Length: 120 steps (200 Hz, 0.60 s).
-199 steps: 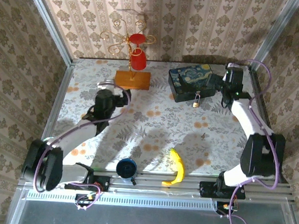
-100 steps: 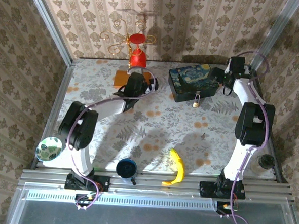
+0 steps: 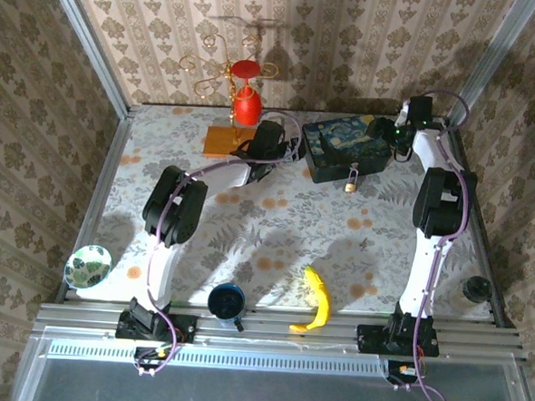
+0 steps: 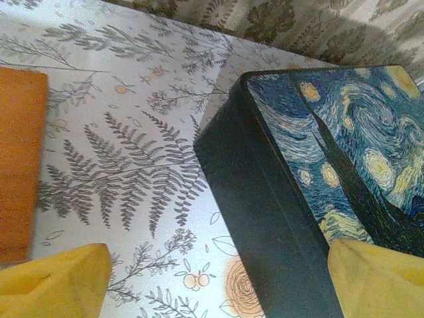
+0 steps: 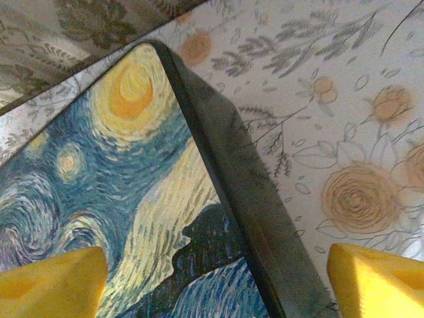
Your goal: Unlock the padlock with the key
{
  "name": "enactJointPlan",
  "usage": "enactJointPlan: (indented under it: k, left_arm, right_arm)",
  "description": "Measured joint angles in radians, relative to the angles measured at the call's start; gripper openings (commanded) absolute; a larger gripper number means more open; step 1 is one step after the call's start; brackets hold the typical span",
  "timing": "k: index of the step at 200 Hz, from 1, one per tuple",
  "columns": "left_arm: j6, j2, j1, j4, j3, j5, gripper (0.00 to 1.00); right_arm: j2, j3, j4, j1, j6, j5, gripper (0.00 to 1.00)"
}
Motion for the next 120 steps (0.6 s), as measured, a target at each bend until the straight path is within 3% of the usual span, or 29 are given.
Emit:
enactJointPlan:
  k: [49,120]
  left_arm:
    - [0.007,0.106,-0.008,-0.072,0.130,0.067,0.77]
    - [0.019,0.117,-0.020,-0.084,0.149,0.099,0.59]
  right_arm:
    - [-0.001,-0.046,0.024,0.012,0.003,-0.047,0.77]
    - [-0.055,-0.147,0.089,0.026,0.006,-0.060,0.72]
